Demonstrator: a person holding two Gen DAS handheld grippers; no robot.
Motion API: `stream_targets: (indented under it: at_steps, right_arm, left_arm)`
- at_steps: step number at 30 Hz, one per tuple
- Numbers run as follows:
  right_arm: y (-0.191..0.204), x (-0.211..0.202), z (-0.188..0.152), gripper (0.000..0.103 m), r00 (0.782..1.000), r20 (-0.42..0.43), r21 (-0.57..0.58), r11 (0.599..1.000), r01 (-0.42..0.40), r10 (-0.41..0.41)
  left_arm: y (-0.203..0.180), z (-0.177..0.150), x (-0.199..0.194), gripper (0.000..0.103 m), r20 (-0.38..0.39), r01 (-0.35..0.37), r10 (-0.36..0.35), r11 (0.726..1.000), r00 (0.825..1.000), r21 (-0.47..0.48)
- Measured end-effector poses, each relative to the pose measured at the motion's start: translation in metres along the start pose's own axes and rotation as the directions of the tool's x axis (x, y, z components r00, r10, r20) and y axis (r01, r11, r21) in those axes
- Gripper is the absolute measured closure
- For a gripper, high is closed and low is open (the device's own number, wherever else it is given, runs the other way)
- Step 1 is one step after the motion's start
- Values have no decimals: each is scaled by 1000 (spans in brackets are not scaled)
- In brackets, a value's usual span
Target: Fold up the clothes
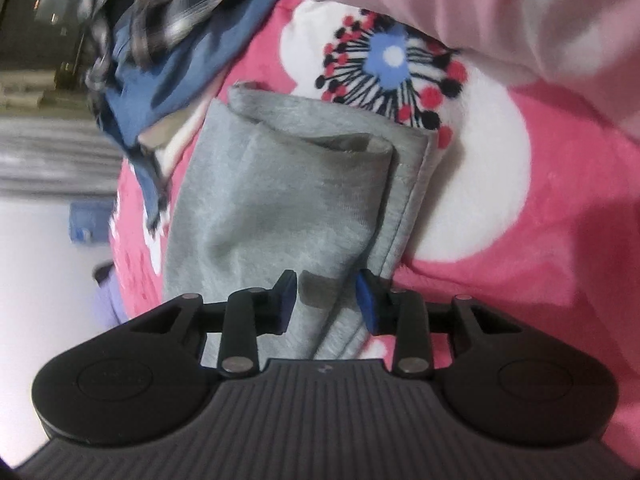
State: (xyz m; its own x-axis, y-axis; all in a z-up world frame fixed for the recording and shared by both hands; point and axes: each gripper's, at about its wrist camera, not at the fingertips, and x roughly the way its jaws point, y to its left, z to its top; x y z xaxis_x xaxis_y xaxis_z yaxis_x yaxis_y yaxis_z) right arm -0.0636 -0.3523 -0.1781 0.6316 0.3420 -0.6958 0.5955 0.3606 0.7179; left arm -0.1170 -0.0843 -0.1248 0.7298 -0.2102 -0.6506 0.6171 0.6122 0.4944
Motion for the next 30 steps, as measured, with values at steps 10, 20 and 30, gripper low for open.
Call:
stream_targets:
  at_steps: [10, 20, 30]
  right_arm:
    - [6, -15, -7, 97, 992, 121, -65, 997, -29, 37]
    - [27, -23, -2, 98, 990, 132, -107, 994, -34, 48]
    - [41, -53, -13, 99, 982, 183, -293, 950, 107, -54]
  left_arm:
    - [-6, -6, 6, 81, 76, 15, -20, 998, 997, 55]
    - [6, -12, 7, 78, 66, 66, -63, 997, 996, -44]
    - [54, -21, -7, 101, 110, 272, -250, 917, 962, -292]
